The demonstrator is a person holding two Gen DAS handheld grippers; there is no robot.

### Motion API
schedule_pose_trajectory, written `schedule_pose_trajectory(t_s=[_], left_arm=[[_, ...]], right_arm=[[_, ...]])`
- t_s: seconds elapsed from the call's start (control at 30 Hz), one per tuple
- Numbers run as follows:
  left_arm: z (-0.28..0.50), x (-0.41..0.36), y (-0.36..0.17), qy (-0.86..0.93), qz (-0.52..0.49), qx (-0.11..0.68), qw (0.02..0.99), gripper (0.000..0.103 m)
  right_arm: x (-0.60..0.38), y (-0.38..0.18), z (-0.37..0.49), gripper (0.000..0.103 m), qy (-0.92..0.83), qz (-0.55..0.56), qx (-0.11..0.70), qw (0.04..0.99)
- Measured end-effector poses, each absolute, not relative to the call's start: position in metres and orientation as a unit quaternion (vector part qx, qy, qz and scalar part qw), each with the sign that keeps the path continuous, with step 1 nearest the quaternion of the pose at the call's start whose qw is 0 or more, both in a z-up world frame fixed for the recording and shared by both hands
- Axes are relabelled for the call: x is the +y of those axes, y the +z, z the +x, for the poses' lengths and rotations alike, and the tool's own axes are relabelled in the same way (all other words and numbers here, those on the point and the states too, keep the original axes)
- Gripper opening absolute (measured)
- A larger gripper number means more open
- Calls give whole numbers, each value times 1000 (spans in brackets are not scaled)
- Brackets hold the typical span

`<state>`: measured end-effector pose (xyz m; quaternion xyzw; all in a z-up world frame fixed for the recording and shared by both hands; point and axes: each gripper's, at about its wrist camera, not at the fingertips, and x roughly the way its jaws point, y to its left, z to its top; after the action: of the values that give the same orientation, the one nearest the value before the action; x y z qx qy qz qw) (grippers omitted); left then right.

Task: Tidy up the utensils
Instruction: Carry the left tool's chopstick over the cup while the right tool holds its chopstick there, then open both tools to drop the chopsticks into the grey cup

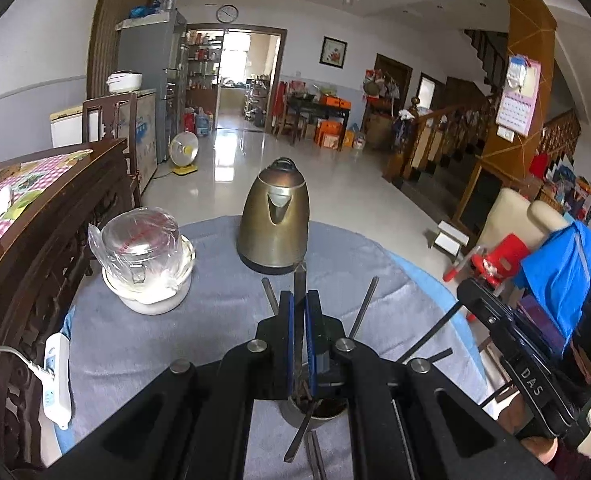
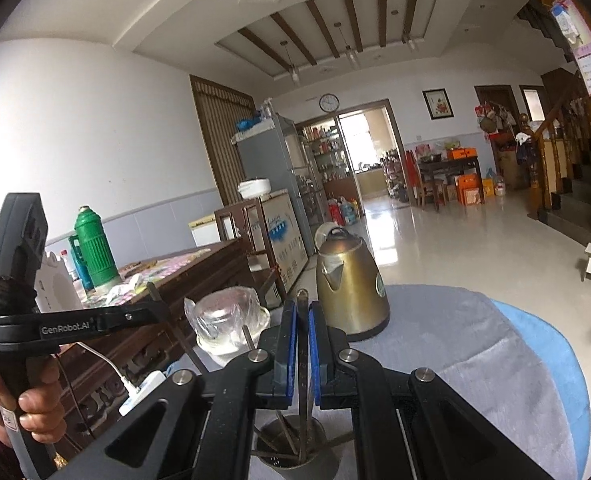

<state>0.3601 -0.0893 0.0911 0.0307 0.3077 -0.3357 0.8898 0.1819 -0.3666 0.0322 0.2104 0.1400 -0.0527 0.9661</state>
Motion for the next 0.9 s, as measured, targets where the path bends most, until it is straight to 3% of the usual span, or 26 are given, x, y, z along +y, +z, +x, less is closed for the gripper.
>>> schedule_pose_trajectory(t_s=[0.17, 0.23, 0.27, 0.33, 0.4, 0.47, 0.63, 0.9], left_arm=[[355, -89, 95, -341, 45, 311, 886, 7], [349, -86, 99, -342, 50, 305, 888, 13], [346, -85, 102, -342, 52, 300, 889, 17], [338, -78, 108, -337, 51, 290, 894, 36], [329, -70, 114, -334, 45, 281, 899, 37], [321, -62, 119, -328, 41, 275, 903, 40], [287, -37, 129, -304, 21, 250, 919, 67], [221, -19, 102, -247, 19, 244, 938, 82]], right_arm=[[-369, 28, 186, 8, -43, 227, 164, 959], [-377, 29, 181, 13, -37, 246, 163, 955], [-380, 30, 178, 17, -36, 254, 161, 953], [-387, 32, 171, 41, -35, 271, 154, 950], [-393, 36, 159, 56, -37, 286, 139, 947], [-399, 41, 145, 56, -49, 290, 123, 948], [-409, 52, 108, 56, -63, 303, 96, 946], [-404, 51, 68, 56, -50, 309, 117, 942]])
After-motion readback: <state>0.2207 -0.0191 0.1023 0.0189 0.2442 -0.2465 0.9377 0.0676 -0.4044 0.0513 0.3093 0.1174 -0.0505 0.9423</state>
